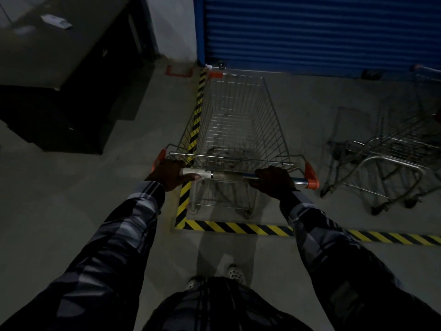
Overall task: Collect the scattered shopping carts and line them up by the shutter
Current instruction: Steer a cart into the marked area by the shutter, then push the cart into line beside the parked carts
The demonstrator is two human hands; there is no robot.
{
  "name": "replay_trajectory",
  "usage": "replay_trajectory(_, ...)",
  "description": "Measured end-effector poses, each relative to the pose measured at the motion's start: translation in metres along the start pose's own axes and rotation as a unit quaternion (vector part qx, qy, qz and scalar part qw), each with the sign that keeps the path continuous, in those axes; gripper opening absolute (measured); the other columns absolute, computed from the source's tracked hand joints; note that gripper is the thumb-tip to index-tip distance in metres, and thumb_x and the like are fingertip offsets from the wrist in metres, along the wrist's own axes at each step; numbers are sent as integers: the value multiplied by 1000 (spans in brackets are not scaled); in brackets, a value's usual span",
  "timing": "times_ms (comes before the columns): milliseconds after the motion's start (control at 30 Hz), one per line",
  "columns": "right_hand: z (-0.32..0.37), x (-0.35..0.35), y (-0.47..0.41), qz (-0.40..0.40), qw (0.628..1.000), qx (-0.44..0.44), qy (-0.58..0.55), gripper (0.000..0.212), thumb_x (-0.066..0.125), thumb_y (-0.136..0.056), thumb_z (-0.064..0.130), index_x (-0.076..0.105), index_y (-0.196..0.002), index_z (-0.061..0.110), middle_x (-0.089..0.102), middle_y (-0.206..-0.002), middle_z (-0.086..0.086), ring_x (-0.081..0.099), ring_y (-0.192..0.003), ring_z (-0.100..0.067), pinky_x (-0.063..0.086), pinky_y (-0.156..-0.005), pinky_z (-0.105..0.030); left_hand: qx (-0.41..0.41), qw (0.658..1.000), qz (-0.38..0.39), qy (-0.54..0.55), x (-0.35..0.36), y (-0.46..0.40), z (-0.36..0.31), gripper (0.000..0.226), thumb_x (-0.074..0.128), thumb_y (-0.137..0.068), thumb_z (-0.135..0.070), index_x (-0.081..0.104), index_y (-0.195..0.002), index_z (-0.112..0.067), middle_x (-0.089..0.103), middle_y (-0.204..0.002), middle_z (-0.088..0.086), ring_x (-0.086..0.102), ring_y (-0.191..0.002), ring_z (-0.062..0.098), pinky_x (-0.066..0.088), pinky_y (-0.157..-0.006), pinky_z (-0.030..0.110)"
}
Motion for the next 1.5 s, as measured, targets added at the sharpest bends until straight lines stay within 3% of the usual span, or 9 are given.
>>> replay_trajectory(267,1,-4,4,0,1000,7,8,49,45,-95,55,58,-126,19,61,-121,-12,57,-110,-30,43,-90,-36,-8,1000,10,-18,20,-8,12,105,-1,-62,-99,68,-90,-25,65,-77,-6,64,-93,12,-4,-119,47)
replay_trajectory(567,1,-3,4,1,1000,9,5,52,45,-95,56,55,-130,18,59,-125,-13,55,-114,-31,41,-93,-35,-17,1000,4,5,9,-3,5,45,27,-82,-84,44,-70,-44,58,-75,-5,62,-93,16,2,-119,44)
replay_trajectory(733,1,-6,6,1,1000,20,-11,55,45,-94,59,57,-128,18,60,-125,-12,55,-115,-30,41,-94,-36,-27,1000,-5,5,17,-5,14,79,9,-67,-95,50,-70,-28,54,-70,-8,63,-89,17,4,-120,48)
replay_trajectory(833,2,-12,13,-5,999,26,-39,61,48,-89,66,58,-126,18,61,-126,-8,55,-116,-28,42,-97,-36,-30,999,15,10,17,-4,11,99,0,-62,-100,63,-82,-25,66,-81,-4,65,-96,17,10,-119,48)
replay_trajectory(933,4,-26,27,-51,994,17,-95,56,56,-85,65,62,-119,21,63,-120,-1,58,-112,-24,45,-91,-34,-46,999,26,11,0,0,-5,94,19,-69,-98,62,-121,-32,66,-119,-5,58,-120,19,12,-119,51)
replay_trajectory(1000,-3,-36,44,-100,983,32,-153,56,59,-84,63,63,-121,20,63,-122,-1,60,-112,-22,47,-93,-35,-7,1000,19,19,-16,-1,-33,93,27,-75,-93,49,-140,-30,56,-138,0,52,-128,25,26,-114,48)
replay_trajectory(1133,-32,-54,91,-230,959,55,-156,58,45,-88,68,71,-107,20,70,-110,1,66,-97,-21,49,-93,-43,91,993,3,73,-40,-12,-117,96,23,-81,-87,48,-142,-16,52,-141,9,50,-128,31,42,-105,40)
replay_trajectory(1267,-79,-61,134,-261,950,101,-139,29,56,-95,43,72,-97,20,72,-87,-9,65,-76,-34,49,-57,-35,178,980,-27,84,-47,-19,-218,63,35,-93,-71,62,-118,-20,64,-118,5,61,-110,28,48,-87,38)
replay_trajectory(1500,-211,-43,239,-336,907,179,-178,38,46,-93,47,72,-88,20,69,-66,-6,64,-66,-33,43,-51,-32,245,963,-74,84,-35,-37,-408,43,46,-94,-63,69,-91,-26,71,-93,-4,66,-93,21,52,-79,36)
Point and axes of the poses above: each hand's wrist, its own y-axis away from the middle knuckle, its own x-axis out of the palm, z = x × y, the point moved 6 cm from there along -y, towards the middle knuckle
